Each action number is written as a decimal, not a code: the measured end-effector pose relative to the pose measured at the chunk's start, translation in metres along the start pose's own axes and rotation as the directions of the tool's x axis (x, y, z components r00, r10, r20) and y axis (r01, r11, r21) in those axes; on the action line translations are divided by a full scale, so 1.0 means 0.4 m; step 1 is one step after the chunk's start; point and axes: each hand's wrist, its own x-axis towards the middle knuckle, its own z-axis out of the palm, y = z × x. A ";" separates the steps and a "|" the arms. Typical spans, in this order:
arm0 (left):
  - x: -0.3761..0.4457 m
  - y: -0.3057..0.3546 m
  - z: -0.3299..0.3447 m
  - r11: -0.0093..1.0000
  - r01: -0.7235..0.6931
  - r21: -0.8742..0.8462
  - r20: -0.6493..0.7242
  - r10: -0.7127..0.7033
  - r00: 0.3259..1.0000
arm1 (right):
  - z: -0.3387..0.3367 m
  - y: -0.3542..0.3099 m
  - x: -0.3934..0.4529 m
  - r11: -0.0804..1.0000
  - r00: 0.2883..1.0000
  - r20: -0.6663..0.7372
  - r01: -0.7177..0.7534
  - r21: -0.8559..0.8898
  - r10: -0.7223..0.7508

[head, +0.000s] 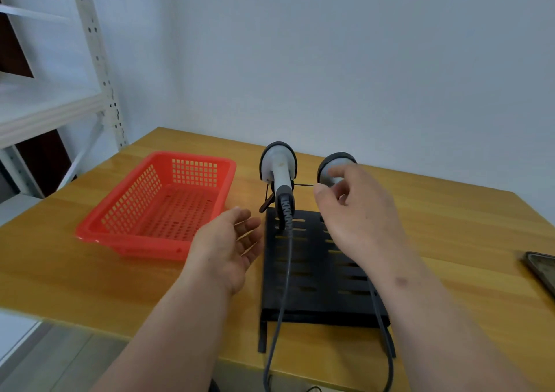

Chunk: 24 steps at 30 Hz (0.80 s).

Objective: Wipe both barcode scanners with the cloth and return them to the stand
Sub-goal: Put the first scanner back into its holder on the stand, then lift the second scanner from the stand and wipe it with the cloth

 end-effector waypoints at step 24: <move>0.152 -0.018 0.056 0.784 0.553 -0.283 0.433 -0.410 0.803 | 0.155 -0.019 0.118 0.796 0.872 0.434 -0.421 0.434 0.225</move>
